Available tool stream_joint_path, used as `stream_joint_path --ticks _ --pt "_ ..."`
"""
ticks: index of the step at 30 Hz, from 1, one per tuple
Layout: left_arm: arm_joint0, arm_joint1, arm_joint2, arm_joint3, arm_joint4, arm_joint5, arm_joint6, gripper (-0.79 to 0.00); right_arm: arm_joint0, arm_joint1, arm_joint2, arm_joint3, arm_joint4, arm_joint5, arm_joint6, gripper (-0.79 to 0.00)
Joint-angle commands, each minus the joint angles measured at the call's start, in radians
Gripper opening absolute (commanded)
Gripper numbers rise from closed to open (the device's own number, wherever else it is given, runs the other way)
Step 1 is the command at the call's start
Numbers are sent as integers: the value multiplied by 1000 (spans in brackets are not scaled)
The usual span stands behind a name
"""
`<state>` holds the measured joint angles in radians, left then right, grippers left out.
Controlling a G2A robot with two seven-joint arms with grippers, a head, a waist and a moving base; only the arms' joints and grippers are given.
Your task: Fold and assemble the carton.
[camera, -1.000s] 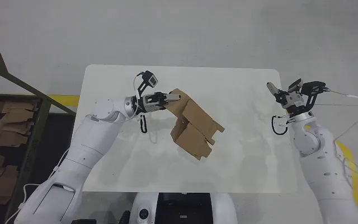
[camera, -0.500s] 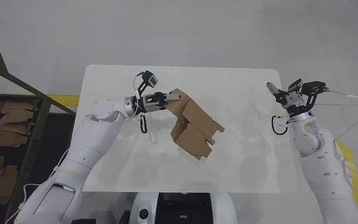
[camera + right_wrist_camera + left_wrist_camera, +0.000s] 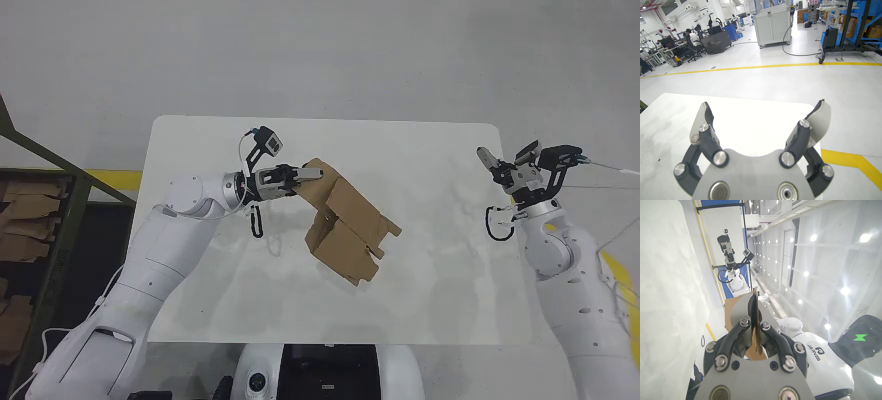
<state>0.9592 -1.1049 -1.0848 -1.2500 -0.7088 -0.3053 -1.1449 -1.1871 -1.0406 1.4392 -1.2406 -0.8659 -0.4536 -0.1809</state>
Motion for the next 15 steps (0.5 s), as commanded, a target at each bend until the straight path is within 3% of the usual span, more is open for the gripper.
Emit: stream_joint_path --ticks 1,15 --pt "0 0 0 0 0 0 0 -785 0 0 0 0 0 0 0 0" --pt "0 0 0 0 0 0 0 -785 -7 -1 3 -9 16 1 6 0"
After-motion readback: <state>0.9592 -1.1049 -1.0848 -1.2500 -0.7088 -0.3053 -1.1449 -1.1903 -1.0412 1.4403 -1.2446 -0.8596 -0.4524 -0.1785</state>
